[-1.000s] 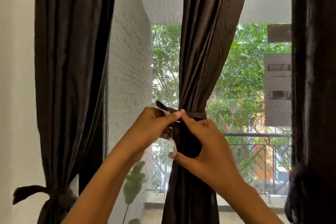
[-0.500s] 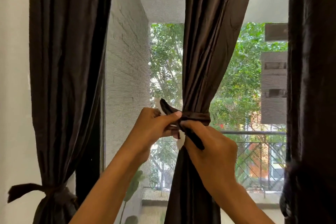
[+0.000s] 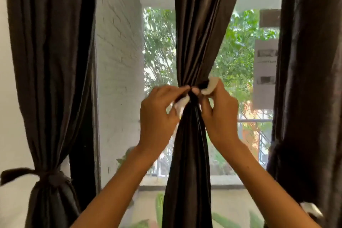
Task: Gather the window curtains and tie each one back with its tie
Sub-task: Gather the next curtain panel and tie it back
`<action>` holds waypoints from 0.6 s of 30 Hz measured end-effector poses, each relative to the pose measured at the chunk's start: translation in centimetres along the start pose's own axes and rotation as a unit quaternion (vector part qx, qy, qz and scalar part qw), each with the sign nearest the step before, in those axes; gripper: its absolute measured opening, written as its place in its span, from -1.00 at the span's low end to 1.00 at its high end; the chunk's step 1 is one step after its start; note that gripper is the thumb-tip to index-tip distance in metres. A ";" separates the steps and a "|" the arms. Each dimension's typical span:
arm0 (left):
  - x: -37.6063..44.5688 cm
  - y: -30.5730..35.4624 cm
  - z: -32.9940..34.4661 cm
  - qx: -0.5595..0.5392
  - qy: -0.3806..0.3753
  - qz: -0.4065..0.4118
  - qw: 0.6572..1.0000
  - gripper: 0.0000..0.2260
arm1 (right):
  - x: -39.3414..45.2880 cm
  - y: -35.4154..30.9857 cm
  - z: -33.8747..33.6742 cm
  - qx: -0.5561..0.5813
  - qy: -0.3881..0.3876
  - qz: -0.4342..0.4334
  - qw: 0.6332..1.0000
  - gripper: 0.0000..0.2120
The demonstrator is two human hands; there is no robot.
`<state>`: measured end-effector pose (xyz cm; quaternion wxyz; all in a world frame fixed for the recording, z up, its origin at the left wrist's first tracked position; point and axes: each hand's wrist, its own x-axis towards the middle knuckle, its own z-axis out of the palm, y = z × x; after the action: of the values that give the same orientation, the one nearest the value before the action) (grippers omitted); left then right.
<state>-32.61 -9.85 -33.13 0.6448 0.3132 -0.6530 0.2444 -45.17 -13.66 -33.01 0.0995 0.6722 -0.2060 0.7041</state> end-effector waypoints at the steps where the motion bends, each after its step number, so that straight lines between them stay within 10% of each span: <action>1: -0.1 0.0 0.3 0.017 0.007 0.012 1.000 -0.78 | 0.1 0.1 0.0 -0.012 0.003 0.000 1.000 -0.97; 18: -0.3 0.9 2.9 0.072 0.000 -0.001 0.997 -0.83 | -0.9 0.7 -0.4 0.037 0.052 0.065 0.996 -0.87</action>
<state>-35.26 -11.25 -33.48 0.6208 0.3594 -0.6332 0.2907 -45.78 -14.01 -33.97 0.0392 0.6232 -0.2171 0.7503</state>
